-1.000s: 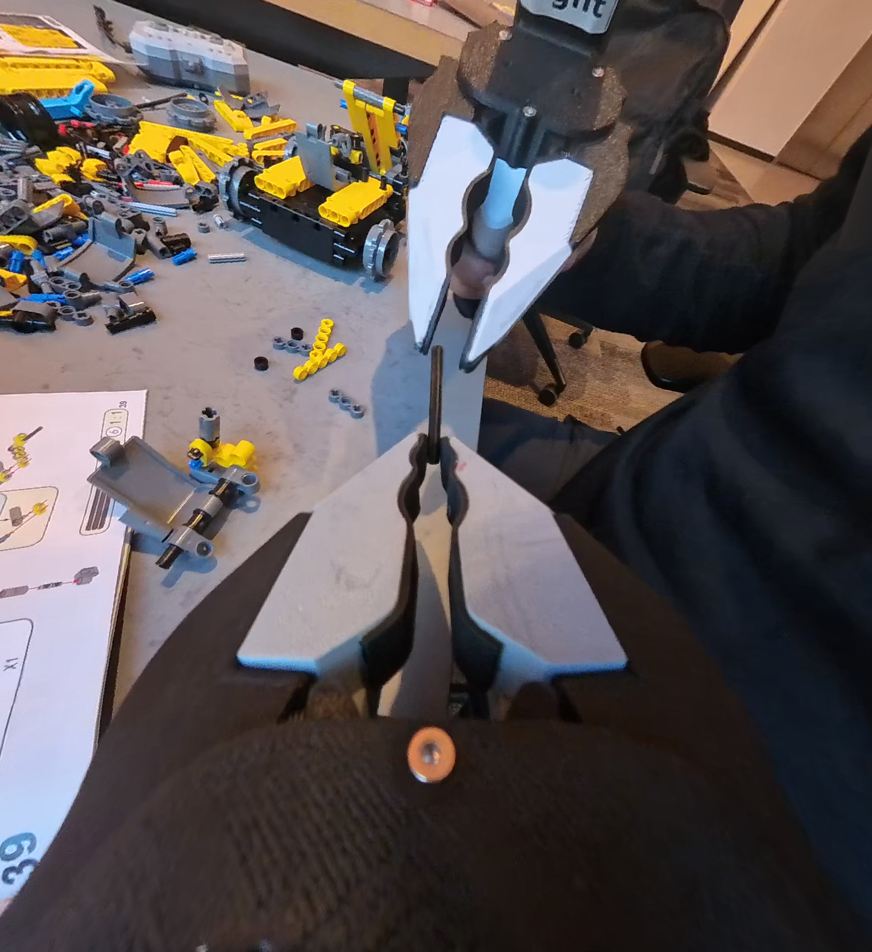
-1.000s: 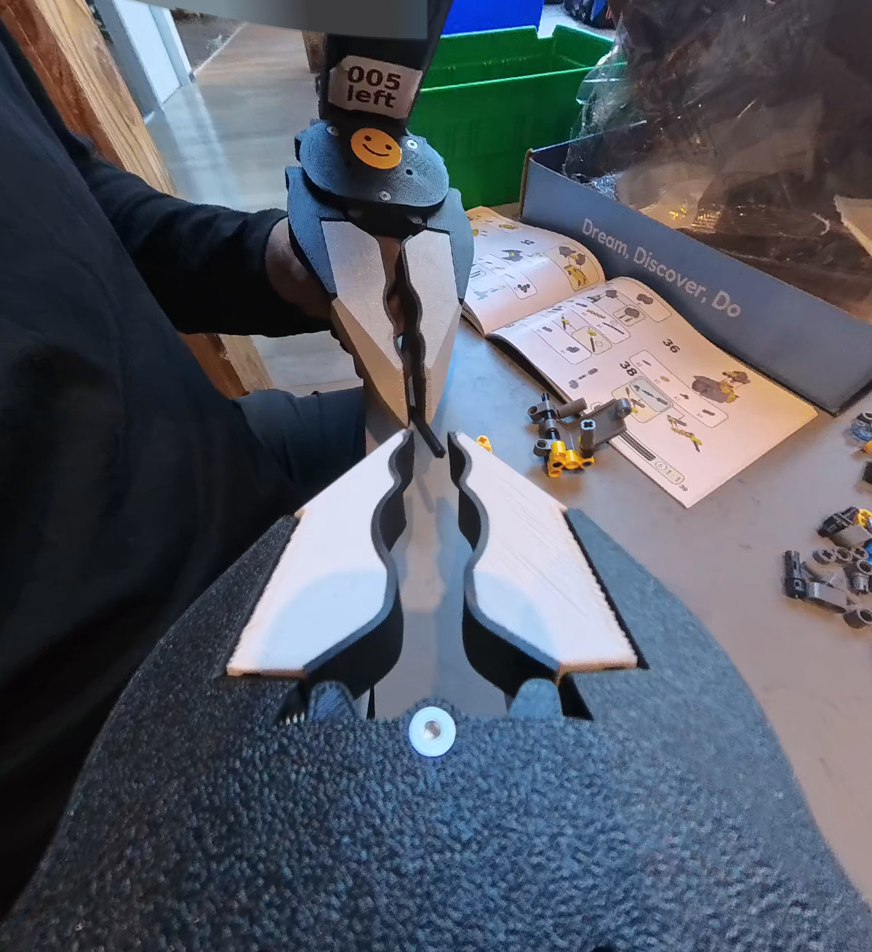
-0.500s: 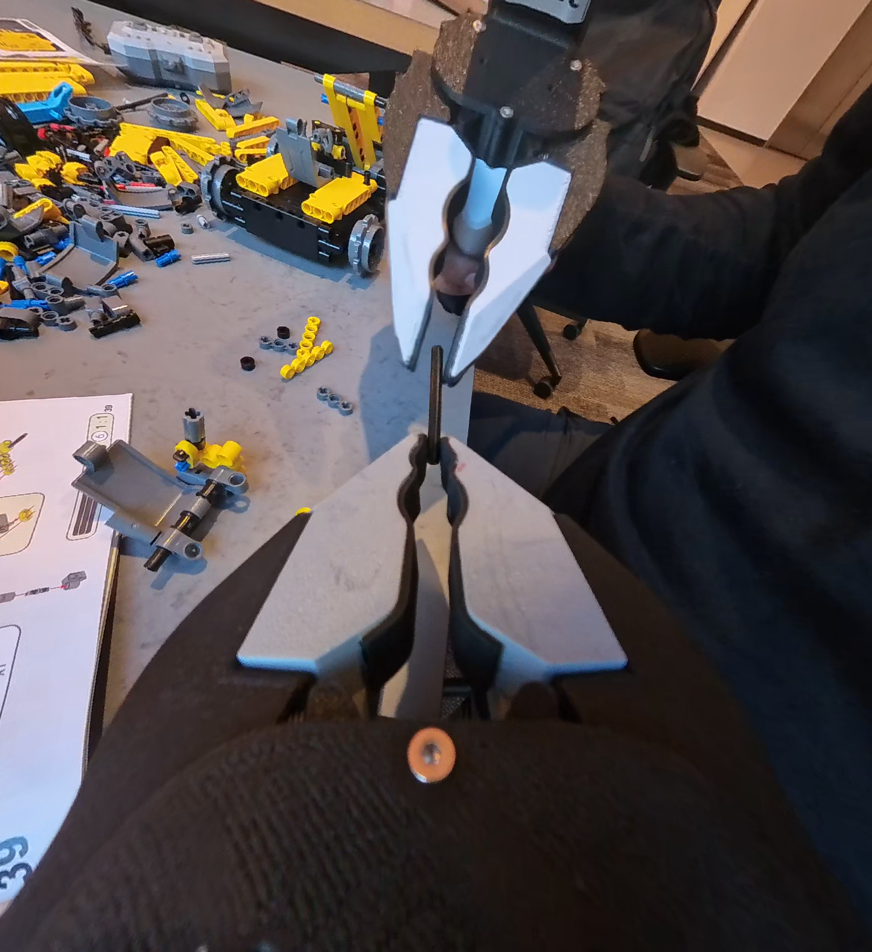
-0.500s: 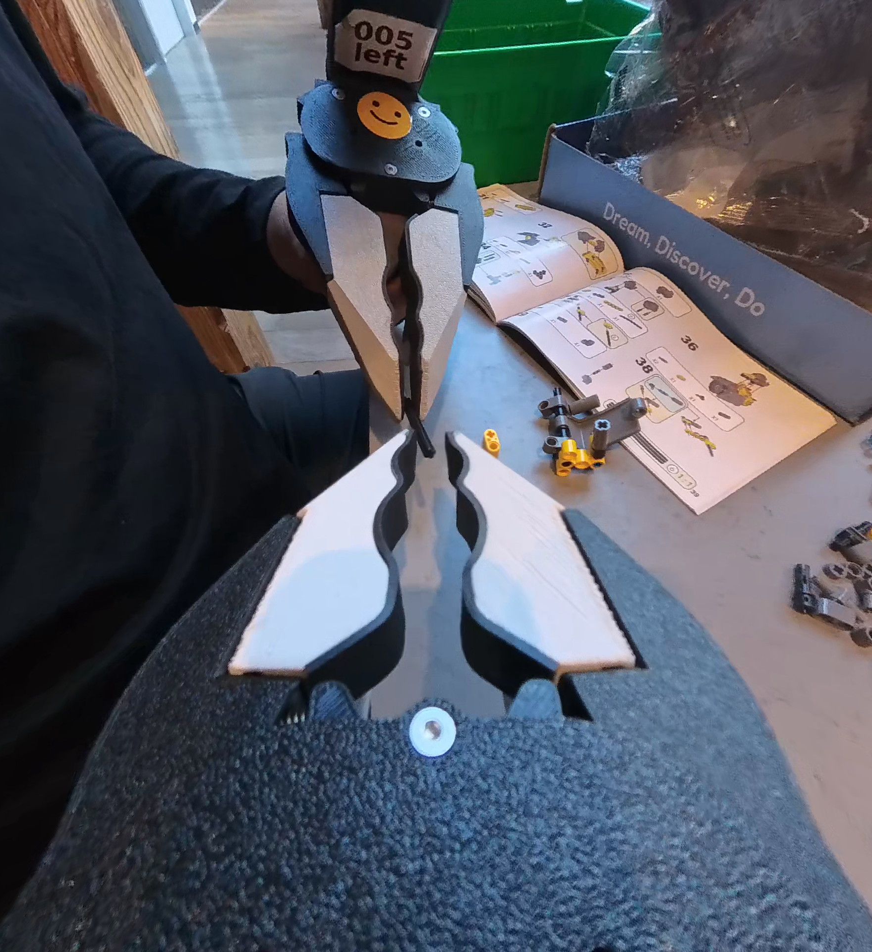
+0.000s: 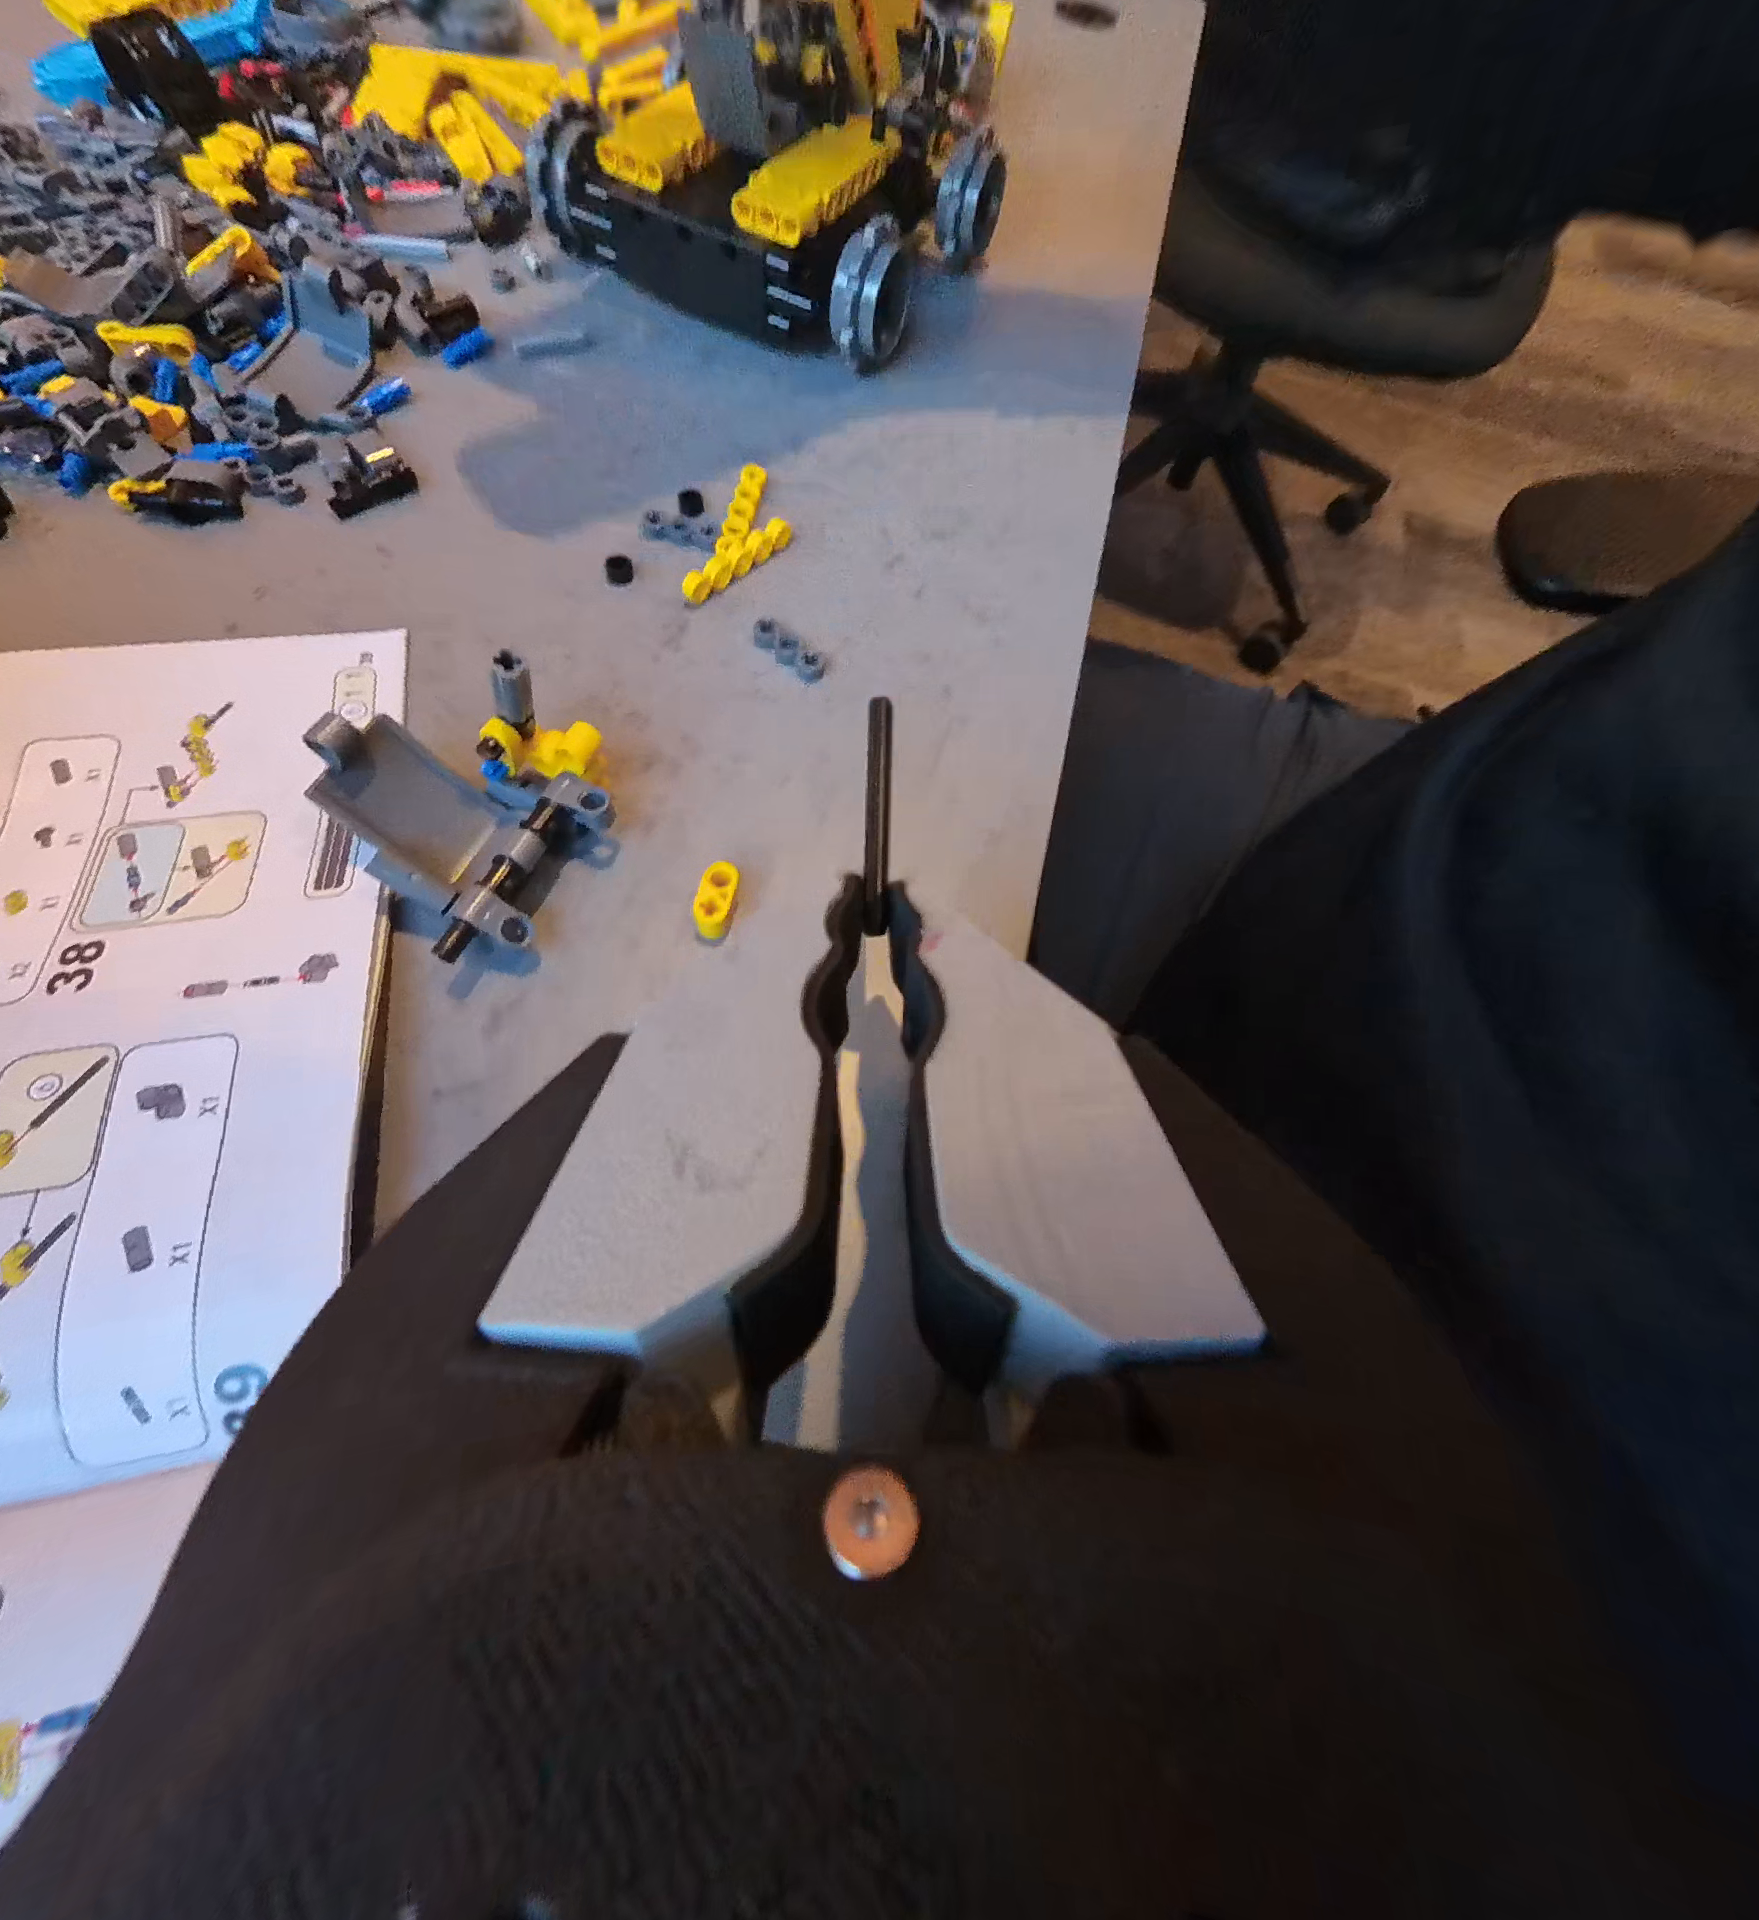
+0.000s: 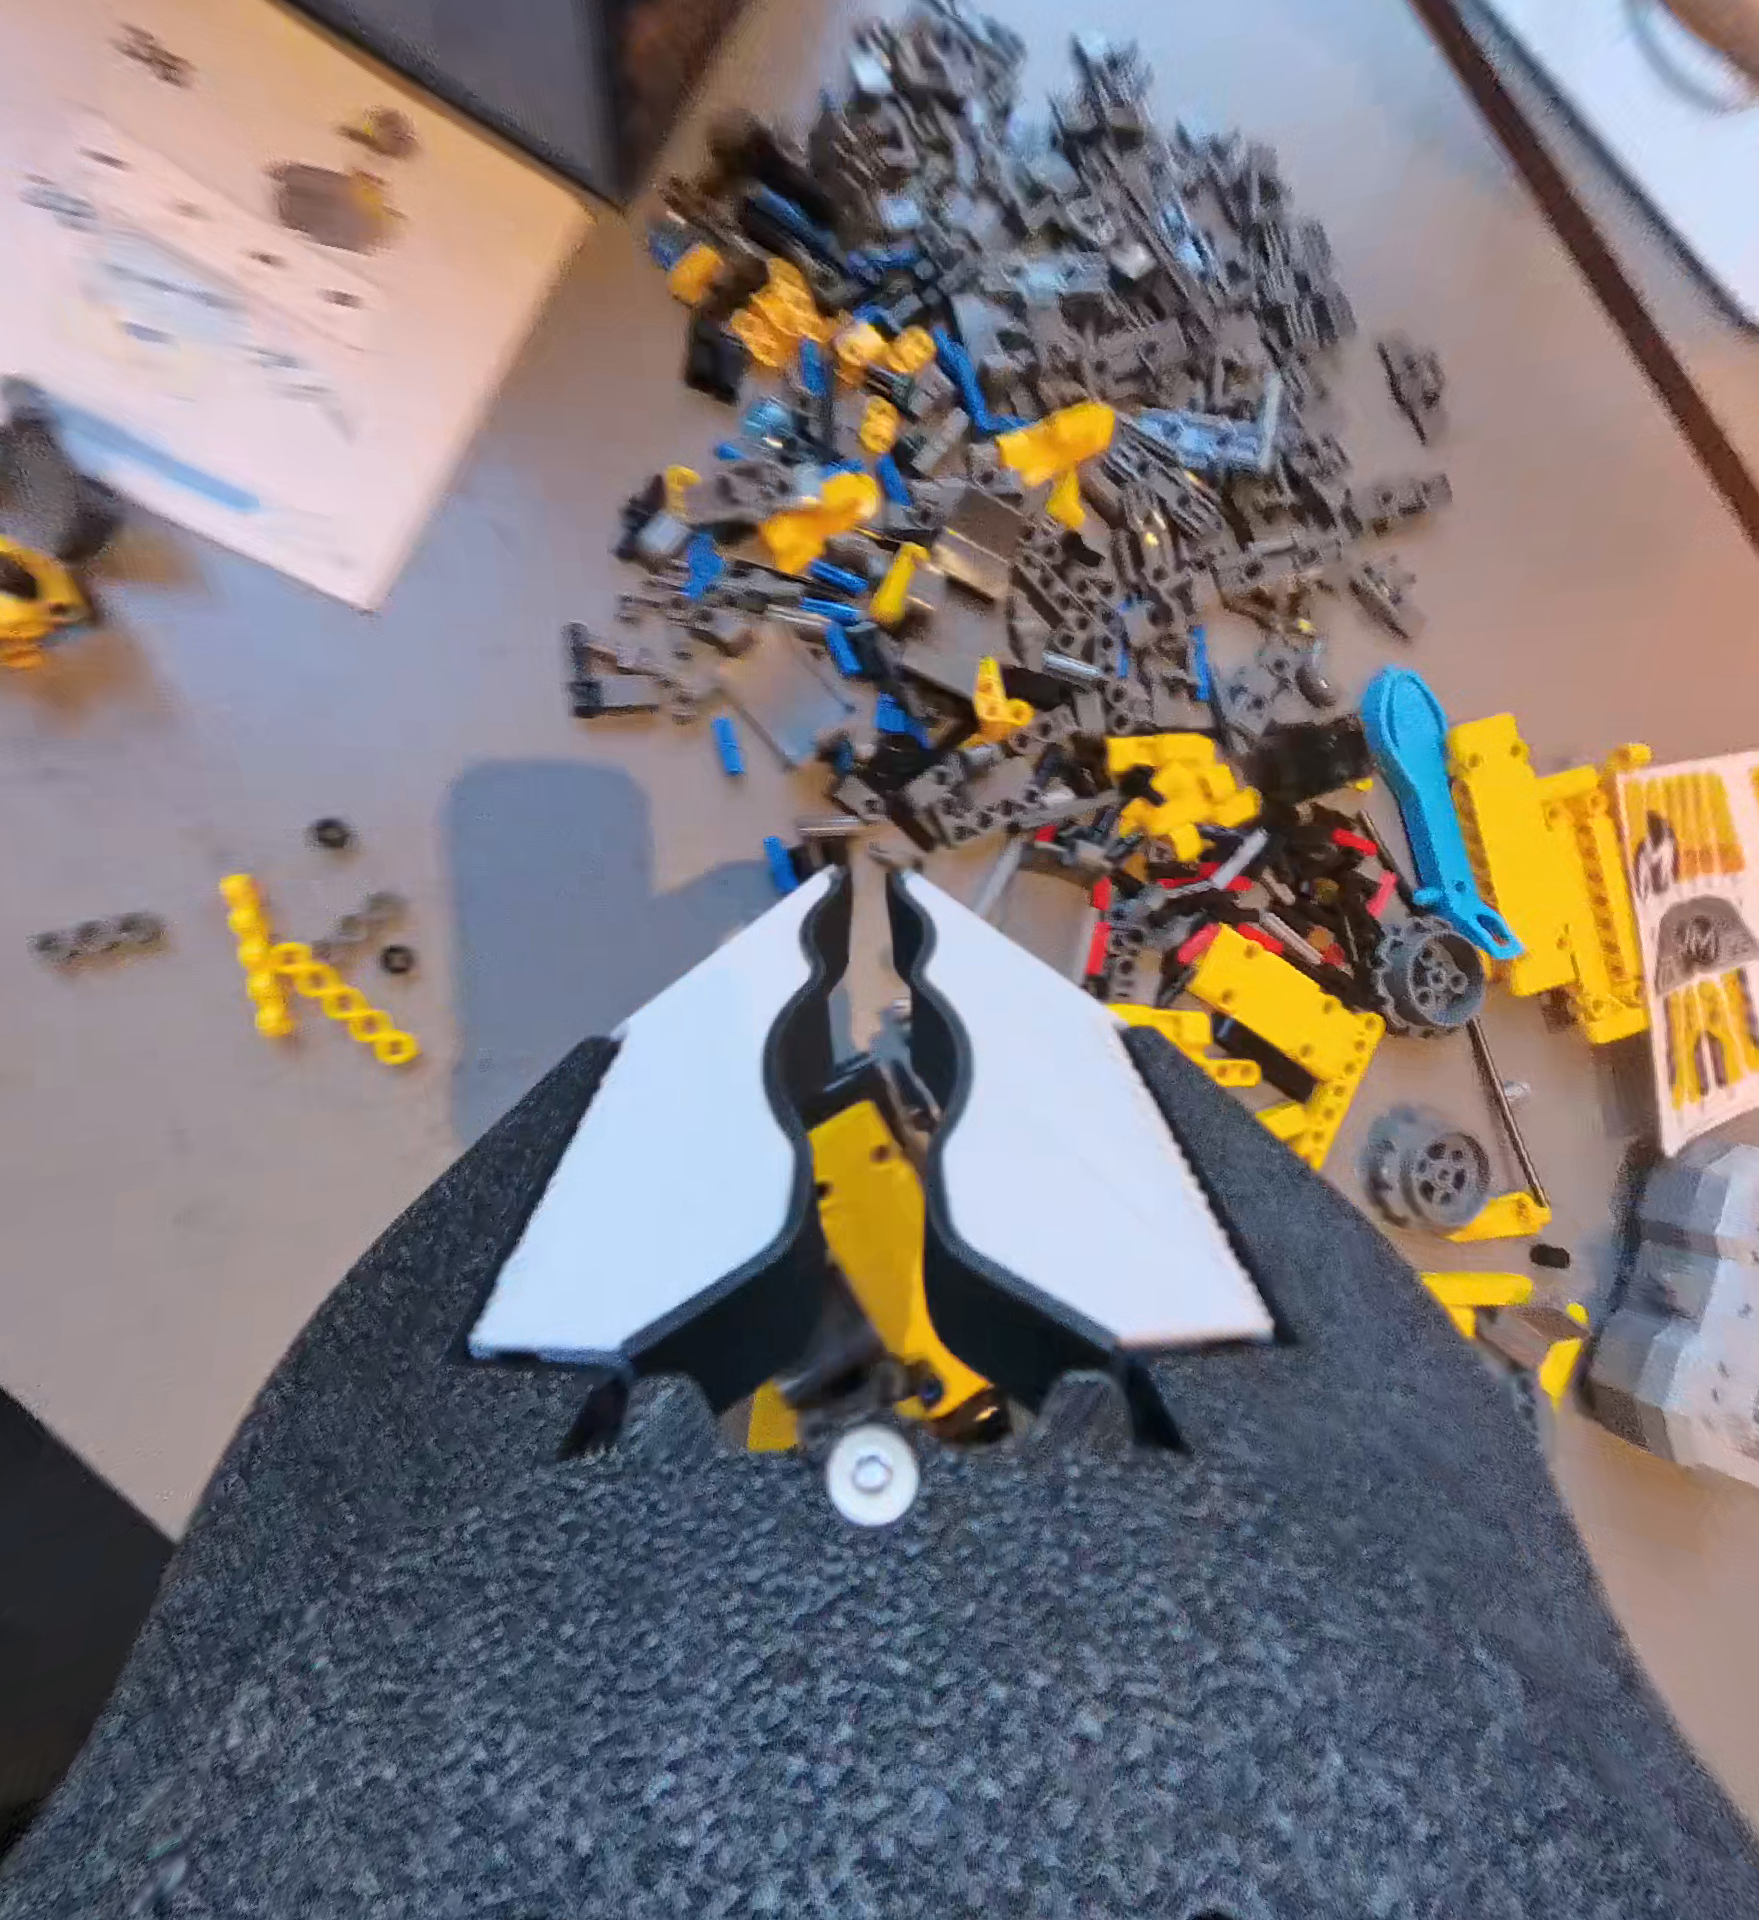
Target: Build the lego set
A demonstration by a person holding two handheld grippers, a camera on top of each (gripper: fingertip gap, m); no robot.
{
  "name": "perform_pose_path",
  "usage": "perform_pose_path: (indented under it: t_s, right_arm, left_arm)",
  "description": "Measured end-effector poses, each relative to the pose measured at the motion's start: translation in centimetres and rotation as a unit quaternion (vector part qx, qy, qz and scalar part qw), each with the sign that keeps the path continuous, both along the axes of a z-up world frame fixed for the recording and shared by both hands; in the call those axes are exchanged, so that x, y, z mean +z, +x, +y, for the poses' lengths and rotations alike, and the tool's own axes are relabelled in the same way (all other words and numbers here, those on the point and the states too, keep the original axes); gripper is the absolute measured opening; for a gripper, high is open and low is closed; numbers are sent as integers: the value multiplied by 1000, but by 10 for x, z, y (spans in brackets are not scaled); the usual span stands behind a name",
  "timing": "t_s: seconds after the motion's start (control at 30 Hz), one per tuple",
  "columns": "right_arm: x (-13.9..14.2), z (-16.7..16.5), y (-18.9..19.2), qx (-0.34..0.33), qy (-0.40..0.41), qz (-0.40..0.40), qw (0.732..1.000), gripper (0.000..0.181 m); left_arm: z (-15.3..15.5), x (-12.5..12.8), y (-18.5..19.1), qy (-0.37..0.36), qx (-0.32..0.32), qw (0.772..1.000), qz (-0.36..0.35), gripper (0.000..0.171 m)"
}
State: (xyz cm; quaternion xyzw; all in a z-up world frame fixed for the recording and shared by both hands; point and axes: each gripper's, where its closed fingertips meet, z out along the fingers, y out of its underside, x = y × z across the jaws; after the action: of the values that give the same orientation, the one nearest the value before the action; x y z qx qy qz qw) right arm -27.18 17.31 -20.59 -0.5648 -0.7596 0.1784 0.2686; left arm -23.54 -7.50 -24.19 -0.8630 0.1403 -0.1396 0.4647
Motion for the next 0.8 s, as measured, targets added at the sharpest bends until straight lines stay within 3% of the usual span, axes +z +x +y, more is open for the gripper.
perform_pose_path:
  t_s: [0.13, 0.33, 0.63, 0.8]
  right_arm:
    - [-32, 33, -16, -19, 4, -114, 993, 3]
    - [-73, 48, -15, -19, 21, -222, 975, 6]
    - [-72, 41, -14, 32, 18, -227, 973, 3]
    - [-48, 26, 2, 100, 56, -207, 972, 3]
  left_arm:
    - [-1, -6, 2, -16, -8, 1000, 15, 3]
    - [-11, -31, -1, -80, -24, 993, 78, 3]
    - [-9, -31, -2, -102, -28, 994, 18, 3]
    - [-5, -30, -4, -108, -16, 994, -1, 3]
